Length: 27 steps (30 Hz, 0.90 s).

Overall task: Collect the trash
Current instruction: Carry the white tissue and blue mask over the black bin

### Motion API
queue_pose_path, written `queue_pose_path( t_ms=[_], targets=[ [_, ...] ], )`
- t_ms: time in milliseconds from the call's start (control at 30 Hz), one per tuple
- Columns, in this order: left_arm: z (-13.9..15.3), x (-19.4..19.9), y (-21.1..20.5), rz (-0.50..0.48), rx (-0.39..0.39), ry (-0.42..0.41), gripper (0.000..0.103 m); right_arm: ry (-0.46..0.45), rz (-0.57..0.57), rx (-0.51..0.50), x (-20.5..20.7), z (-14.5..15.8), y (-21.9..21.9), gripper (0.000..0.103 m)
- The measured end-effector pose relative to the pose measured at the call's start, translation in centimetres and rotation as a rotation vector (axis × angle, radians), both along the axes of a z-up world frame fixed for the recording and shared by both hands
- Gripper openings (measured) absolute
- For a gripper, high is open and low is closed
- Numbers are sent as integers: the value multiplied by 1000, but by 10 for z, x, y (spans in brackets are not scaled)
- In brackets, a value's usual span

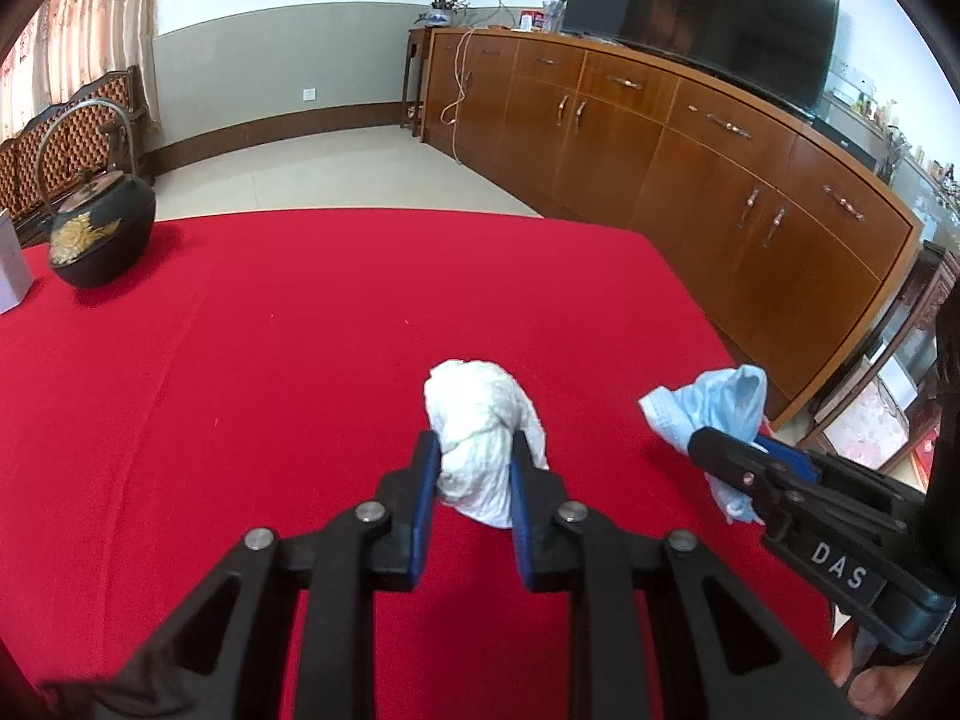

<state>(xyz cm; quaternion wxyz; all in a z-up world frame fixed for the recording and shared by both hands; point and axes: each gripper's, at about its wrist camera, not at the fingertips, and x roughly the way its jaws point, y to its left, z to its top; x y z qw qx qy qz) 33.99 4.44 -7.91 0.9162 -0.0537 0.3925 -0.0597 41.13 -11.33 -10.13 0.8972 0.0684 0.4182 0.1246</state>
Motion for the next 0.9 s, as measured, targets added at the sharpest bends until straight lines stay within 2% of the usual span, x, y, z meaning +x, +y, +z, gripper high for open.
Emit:
queue_pose_path(
  t_ms=[267, 500, 700, 900],
  targets=[
    [13, -55, -30, -70, -5, -14, 23, -1, -27, 12, -71, 20, -36, 28],
    [16, -90, -53, -130, -32, -1, 23, -4, -94, 7, -142, 30, -82, 28],
    [18, -112, -91, -212, -34, 1, 23, -8, -176, 6, -187, 33, -123, 28],
    [15, -133, -147, -325, -37, 14, 23, -7, -274, 11, -224, 32, -172, 28]
  ],
)
